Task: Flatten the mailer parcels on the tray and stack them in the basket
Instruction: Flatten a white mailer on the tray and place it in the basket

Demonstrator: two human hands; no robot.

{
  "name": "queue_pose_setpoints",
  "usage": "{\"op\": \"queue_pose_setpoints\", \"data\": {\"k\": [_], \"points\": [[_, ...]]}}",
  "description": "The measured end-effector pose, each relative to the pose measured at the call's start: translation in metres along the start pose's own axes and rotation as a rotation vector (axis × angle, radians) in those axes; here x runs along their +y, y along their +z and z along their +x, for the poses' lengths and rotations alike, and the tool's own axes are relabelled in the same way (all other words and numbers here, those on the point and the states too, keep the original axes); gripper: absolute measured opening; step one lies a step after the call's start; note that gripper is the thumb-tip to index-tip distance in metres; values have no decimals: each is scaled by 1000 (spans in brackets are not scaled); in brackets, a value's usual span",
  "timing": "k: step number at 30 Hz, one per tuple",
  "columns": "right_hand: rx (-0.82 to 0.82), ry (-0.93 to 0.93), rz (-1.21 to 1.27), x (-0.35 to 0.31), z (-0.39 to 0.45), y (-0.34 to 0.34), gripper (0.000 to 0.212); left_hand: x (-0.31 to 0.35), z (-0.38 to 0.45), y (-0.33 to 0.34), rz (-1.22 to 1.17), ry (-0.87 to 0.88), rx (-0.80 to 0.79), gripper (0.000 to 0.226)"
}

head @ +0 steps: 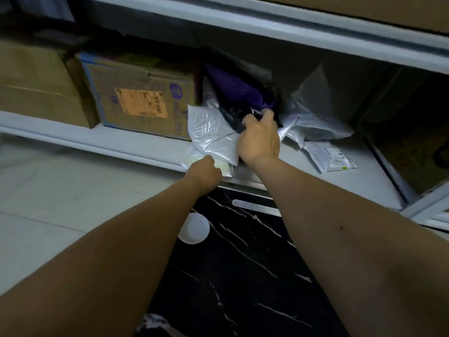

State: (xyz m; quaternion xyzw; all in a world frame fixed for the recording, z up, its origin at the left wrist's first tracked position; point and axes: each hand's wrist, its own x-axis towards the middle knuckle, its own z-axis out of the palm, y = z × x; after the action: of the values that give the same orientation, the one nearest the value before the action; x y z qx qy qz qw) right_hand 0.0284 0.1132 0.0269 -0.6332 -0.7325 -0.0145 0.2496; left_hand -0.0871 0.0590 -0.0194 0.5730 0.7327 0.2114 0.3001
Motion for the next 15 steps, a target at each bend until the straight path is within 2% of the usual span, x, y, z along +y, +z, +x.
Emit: {"op": "queue_pose_setpoints", "data": {"k": [3,5,8,15], "points": [[59,50,-4,-6,23,9,38,-10,15,1,-18,7,68,14],[104,97,-8,-3,34,14,41,-12,24,2,8,17,130,22],[145,134,-78,6,56,11,42,-7,36,0,34,60,207,22],[-62,47,-257,14,146,13,43,25,84,-10,-118,147,288,18]]}}
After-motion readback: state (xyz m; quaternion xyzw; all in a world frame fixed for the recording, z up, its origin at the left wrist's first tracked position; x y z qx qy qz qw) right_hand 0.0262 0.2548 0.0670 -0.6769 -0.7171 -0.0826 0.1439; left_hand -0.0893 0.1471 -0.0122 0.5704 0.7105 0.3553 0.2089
